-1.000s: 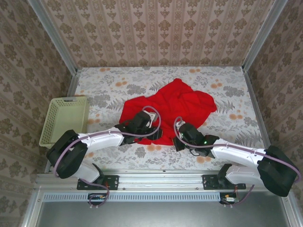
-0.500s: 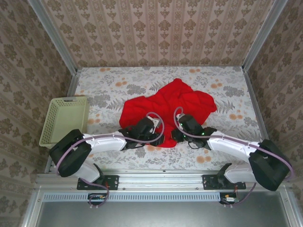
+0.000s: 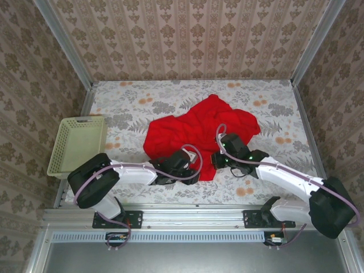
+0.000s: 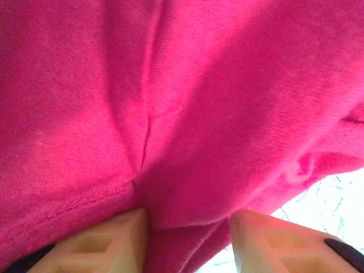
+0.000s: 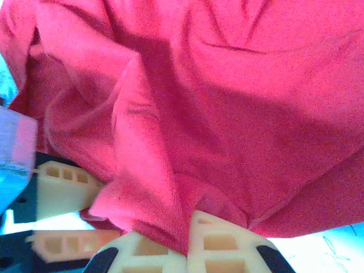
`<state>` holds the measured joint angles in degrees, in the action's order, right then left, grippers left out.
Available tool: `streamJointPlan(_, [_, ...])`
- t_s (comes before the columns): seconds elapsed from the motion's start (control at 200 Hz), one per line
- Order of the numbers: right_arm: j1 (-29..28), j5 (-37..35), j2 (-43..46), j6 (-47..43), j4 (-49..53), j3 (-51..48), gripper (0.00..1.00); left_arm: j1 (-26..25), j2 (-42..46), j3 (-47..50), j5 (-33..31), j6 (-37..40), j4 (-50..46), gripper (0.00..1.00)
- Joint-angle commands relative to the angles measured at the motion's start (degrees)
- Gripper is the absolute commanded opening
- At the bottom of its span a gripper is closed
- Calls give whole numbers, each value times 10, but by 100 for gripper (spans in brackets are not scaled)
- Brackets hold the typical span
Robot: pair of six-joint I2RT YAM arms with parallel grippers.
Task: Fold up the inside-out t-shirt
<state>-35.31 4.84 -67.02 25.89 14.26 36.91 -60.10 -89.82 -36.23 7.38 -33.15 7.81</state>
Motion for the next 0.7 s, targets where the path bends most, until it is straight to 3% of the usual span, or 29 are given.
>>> streamJointPlan(0.0, [12, 35, 30, 13, 31, -7, 0, -4, -12, 15, -16, 22, -28, 44])
streamJointPlan(0.18, [15, 38, 7, 9, 47, -11, 2, -8, 14, 1, -24, 38, -45, 45])
streamJointPlan(0.26, [16, 24, 1, 8, 60, -10, 18, -10, 35, -15, -30, 46, -61, 51])
streamJointPlan(0.395, [10, -42, 17, 9, 106, -4, 36, -8, 68, -38, -52, 47, -77, 59])
streamJointPlan(0.515, [-14, -56, 57, 26, 130, -3, 37, -5, 78, -52, -58, 49, -75, 61])
streamJointPlan(0.695, [-96, -85, 122, 86, 139, 3, 36, 19, 77, -37, -46, 32, -43, 62])
